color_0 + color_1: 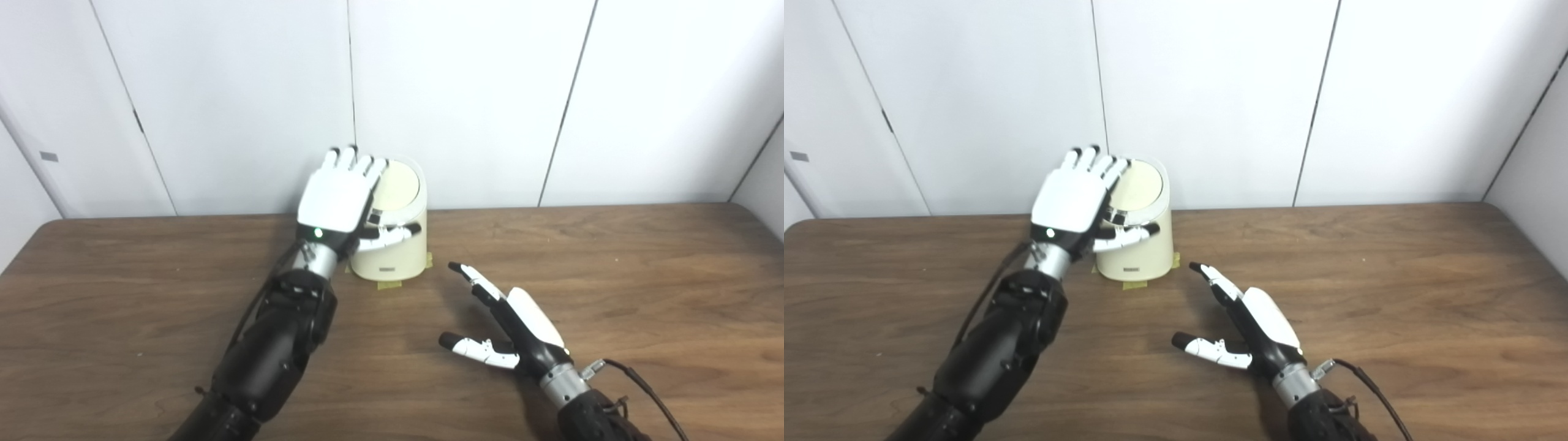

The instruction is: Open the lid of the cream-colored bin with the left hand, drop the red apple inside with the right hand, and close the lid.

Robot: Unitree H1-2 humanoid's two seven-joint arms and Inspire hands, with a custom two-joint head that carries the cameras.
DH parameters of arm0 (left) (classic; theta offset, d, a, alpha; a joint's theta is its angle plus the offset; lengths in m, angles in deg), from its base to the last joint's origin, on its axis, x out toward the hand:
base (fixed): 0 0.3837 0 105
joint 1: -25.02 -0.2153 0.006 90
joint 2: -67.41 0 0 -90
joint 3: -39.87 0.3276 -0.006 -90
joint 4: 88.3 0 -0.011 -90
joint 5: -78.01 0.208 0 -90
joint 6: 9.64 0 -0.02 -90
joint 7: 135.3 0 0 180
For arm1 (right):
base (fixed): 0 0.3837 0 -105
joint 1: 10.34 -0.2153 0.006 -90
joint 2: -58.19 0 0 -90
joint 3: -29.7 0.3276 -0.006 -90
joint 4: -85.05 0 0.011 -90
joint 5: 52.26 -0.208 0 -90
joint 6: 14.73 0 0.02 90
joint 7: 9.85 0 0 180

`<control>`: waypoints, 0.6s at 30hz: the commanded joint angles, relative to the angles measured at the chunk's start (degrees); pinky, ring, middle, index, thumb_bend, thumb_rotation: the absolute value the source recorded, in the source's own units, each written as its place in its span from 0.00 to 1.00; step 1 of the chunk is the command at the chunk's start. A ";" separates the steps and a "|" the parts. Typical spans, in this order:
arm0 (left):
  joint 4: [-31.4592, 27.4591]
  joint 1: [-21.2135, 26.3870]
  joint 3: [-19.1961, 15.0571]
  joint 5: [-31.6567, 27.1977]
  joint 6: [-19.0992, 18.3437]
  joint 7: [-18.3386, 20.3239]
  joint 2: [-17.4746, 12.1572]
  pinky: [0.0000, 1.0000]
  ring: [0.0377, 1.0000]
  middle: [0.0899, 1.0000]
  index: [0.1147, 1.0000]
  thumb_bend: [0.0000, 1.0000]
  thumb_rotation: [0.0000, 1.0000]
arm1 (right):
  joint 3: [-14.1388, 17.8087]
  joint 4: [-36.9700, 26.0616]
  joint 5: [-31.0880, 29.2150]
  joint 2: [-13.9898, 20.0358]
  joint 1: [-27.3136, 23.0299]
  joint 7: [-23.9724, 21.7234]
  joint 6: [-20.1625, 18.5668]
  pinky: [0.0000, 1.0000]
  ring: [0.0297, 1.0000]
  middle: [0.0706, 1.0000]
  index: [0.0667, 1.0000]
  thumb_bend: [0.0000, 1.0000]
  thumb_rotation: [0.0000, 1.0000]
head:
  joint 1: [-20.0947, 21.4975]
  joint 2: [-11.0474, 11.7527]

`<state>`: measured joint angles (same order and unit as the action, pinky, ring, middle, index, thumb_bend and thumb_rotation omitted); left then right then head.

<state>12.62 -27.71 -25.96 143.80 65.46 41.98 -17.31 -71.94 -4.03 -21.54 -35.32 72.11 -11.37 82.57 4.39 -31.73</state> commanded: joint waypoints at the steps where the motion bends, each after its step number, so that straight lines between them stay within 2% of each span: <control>1: -3.13 2.99 -2.72 -2.75 0.57 -2.21 0.24 1.00 1.00 0.93 0.92 0.64 0.91 | 0.48 -0.97 0.05 0.09 -2.50 1.02 0.73 0.86 0.94 0.96 0.95 0.58 0.80 | 0.09 0.00; 4: -5.67 0.25 -7.04 -10.06 2.95 -3.91 1.03 1.00 0.97 0.92 0.91 0.59 0.92 | 0.57 -1.19 0.17 0.01 -2.42 1.04 0.45 0.87 0.95 0.96 0.95 0.58 0.80 | -0.08 -0.15; 6: -6.69 -1.86 -9.13 -14.34 6.35 -5.94 1.03 1.00 0.96 0.89 0.89 0.54 0.96 | 0.63 -1.25 0.26 0.11 -2.44 1.07 0.49 0.86 0.94 0.96 0.95 0.58 0.80 | -0.15 -0.14; 10: -11.27 -8.08 -12.67 -22.97 12.08 -7.76 1.35 1.00 0.95 0.89 0.88 0.50 1.00 | 0.73 -1.30 0.45 0.48 -2.54 0.92 0.44 0.86 0.94 0.96 0.95 0.57 0.80 | -0.29 -0.14; 12: -12.93 -10.81 -14.15 -27.31 15.36 -8.23 1.55 0.96 0.92 0.88 0.86 0.46 1.00 | 0.80 -1.33 0.38 0.61 -2.57 0.80 0.42 0.85 0.94 0.96 0.95 0.57 0.79 | -0.31 -0.15; 15: -14.52 -15.85 -16.53 -37.05 22.60 -7.29 1.16 0.87 0.88 0.84 0.83 0.39 1.00 | 0.93 -0.99 -0.06 0.74 -2.62 0.72 0.64 0.86 0.95 0.96 0.95 0.57 0.79 | -0.15 0.01; 18: -15.26 -20.18 -17.88 -41.00 26.19 -6.49 0.54 0.78 0.83 0.80 0.79 0.29 1.00 | 1.04 -0.65 -0.07 1.00 -2.73 0.90 0.88 0.86 0.94 0.96 0.95 0.56 0.79 | -0.61 0.13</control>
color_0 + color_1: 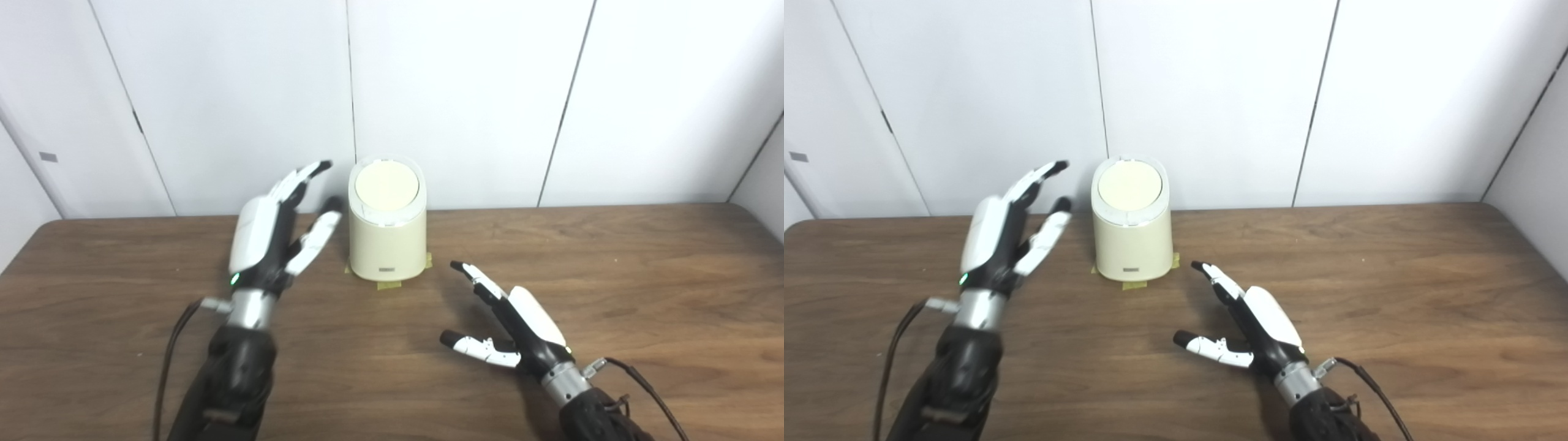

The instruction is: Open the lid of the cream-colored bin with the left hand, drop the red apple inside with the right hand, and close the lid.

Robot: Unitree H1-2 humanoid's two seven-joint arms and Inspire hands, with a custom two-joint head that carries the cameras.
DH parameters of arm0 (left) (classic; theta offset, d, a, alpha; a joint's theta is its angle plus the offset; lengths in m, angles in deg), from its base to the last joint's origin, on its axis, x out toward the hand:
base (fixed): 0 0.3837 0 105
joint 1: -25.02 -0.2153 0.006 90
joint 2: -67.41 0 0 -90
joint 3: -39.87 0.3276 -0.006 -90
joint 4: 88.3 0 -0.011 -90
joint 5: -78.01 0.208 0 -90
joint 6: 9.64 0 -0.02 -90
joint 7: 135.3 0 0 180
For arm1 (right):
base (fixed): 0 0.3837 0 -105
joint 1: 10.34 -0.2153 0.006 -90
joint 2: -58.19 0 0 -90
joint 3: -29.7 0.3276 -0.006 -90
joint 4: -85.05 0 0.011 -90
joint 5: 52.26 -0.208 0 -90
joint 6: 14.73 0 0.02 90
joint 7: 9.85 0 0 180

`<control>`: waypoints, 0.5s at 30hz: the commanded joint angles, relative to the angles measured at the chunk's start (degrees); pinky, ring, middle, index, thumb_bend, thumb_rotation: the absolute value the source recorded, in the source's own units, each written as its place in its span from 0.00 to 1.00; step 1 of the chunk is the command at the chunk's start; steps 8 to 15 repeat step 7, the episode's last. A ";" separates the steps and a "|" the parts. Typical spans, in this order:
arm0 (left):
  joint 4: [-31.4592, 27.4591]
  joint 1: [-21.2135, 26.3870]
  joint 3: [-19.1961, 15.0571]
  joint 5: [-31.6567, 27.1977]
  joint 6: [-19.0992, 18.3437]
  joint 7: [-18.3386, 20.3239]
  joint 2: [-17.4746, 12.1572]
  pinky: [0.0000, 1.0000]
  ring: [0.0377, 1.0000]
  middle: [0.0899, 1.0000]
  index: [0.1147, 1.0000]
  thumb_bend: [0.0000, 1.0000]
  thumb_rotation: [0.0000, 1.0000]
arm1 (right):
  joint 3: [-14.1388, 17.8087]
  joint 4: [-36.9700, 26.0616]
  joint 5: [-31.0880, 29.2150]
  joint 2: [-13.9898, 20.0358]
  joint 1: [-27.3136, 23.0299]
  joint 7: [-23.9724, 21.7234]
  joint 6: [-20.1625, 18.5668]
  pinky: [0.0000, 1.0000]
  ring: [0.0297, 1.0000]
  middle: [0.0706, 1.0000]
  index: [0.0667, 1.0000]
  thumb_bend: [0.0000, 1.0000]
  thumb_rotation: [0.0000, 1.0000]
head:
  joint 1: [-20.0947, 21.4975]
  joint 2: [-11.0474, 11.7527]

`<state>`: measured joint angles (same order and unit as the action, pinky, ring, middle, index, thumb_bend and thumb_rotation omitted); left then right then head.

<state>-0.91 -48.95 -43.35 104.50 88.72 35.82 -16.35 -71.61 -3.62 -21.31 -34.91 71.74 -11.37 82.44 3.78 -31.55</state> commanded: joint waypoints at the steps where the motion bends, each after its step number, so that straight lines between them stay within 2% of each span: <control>1: -1.73 -0.27 -0.92 -2.33 3.72 -0.31 -0.61 0.76 0.81 0.79 0.77 0.26 1.00 | 0.79 -0.91 -0.39 0.66 -2.39 1.01 1.22 0.86 0.94 0.96 0.95 0.56 0.79 | -0.07 -0.01; 4: -0.82 -2.93 -1.88 -3.68 5.63 -0.50 -0.70 0.72 0.78 0.76 0.75 0.21 0.98 | 1.12 -0.29 -0.47 0.80 -2.42 1.96 2.34 0.84 0.93 0.95 0.94 0.52 0.77 | -0.26 0.03; 7: 1.14 -5.13 -2.54 -4.98 7.93 -0.99 -0.36 0.70 0.76 0.75 0.74 0.19 0.94 | 1.99 0.22 0.24 0.04 -2.22 5.12 3.60 0.77 0.87 0.90 0.89 0.45 0.71 | -0.24 0.06; 15: 1.14 -5.13 -2.54 -4.98 7.93 -0.99 -0.36 0.70 0.76 0.75 0.74 0.19 0.94 | 1.99 0.22 0.24 0.04 -2.22 5.12 3.60 0.77 0.87 0.90 0.89 0.45 0.71 | -0.24 0.06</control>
